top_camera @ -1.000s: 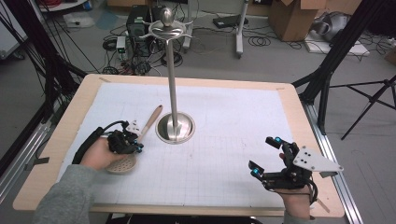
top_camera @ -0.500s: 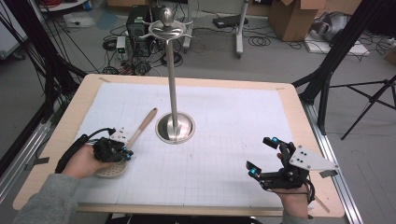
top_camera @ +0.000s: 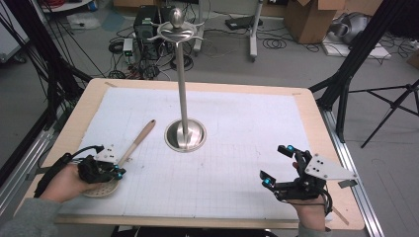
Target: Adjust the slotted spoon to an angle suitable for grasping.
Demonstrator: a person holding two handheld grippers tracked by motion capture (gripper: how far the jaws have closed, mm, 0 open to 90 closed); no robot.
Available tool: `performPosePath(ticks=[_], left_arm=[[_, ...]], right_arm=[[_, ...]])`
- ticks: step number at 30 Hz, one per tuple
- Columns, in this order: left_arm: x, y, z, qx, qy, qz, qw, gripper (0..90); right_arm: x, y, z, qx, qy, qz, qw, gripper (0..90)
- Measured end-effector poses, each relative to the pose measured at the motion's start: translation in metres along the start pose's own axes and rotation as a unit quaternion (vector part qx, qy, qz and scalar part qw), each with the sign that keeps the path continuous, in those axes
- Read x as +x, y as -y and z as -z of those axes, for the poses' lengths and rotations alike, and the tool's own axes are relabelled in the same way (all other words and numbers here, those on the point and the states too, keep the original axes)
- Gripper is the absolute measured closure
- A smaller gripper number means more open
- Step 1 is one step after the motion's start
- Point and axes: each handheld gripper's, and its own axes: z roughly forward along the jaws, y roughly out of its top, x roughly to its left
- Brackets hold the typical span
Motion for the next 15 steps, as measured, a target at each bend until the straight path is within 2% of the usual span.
performPosePath(ticks=[5,9,12,15], left_arm=[[-0.001,0.013,0.008,-0.004,-0.004,-0.001,1.0000,89.6],[0.000,0.014,0.010,-0.007,-0.010,0.005,0.9999,89.6],[0.005,0.010,0.019,-0.035,-0.014,0.012,0.9992,89.6],[0.012,0.004,0.030,-0.068,-0.026,0.033,0.9968,89.6]], right_arm=[[0.000,0.000,0.000,0.001,0.001,-0.002,1.0000,4.8],[0.000,0.000,0.000,0.000,0.001,0.000,1.0000,4.8],[0.001,0.000,0.000,0.001,-0.001,-0.001,1.0000,4.8],[0.000,0.000,0.000,0.000,0.000,-0.001,1.0000,4.8]])
